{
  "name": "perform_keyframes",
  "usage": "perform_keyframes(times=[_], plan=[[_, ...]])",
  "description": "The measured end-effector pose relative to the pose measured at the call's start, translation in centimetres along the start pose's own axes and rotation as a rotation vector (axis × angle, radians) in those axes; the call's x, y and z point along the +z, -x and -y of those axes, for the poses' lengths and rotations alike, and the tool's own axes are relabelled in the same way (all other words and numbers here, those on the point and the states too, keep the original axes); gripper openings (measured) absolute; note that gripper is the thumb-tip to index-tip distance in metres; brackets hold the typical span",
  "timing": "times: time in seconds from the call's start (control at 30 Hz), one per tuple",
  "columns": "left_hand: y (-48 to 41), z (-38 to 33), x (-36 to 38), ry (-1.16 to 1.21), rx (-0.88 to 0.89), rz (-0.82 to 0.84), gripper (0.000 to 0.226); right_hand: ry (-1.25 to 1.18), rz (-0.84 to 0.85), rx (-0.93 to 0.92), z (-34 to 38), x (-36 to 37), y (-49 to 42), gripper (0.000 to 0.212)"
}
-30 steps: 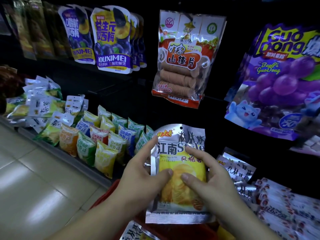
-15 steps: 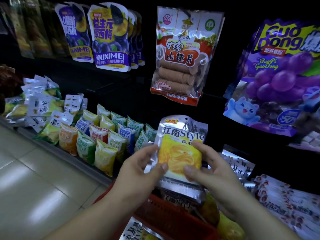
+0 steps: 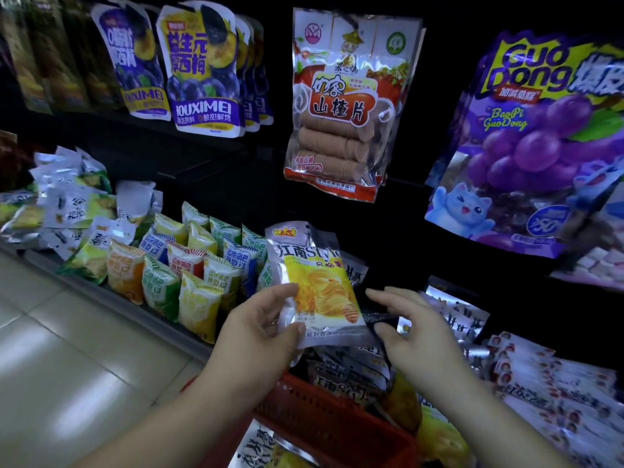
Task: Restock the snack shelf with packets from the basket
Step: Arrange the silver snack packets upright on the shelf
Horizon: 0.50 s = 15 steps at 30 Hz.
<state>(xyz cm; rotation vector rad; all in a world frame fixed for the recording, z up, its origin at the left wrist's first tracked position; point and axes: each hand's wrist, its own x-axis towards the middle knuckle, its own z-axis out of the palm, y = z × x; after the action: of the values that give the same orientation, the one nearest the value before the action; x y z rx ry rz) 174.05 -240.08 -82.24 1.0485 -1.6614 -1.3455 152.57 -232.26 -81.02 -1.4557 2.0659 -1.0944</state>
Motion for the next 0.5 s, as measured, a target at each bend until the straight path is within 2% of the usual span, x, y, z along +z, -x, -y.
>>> perform_keyframes(times=[0.03,0.1,0.17,0.23,0.27,0.33,0.4,0.5], plan=[[0.2,0.1,0.3,-0.082,0.043,-0.003,0.05,-0.053,0.01,-0.032,0.4,0.0,0.2,0.051],[0.8,0.1,1.0,-0.248,0.163,0.027,0.048,-0.394,0.08,-0.022,1.6,0.6,0.8,0.049],[1.7,-0.3,2.2,-0.401,0.364,0.147,0.043,-0.694,0.216,0.043,2.3,1.5,1.3,0.052],[2.4,-0.7,2.9,-0.573,0.552,0.218,0.038,-0.743,0.251,0.046,2.4,2.3,1.4,0.051],[2.5,-0.9,3.0,-0.599,0.587,0.24,0.037,-0.756,0.221,0.05,2.5,2.4,1.3,0.049],[2.6,-1.1,2.9,-0.521,0.574,0.31,0.035,-0.754,0.103,0.051,2.2,2.0,1.0,0.048],[2.4,-1.7,2.4,-0.3,0.415,0.331,0.032,-0.701,0.017,0.037,1.7,1.3,0.7,0.051],[0.6,-1.3,1.1,-0.143,0.203,0.089,0.023,-0.57,0.038,0.025,0.9,0.5,0.4,0.058]])
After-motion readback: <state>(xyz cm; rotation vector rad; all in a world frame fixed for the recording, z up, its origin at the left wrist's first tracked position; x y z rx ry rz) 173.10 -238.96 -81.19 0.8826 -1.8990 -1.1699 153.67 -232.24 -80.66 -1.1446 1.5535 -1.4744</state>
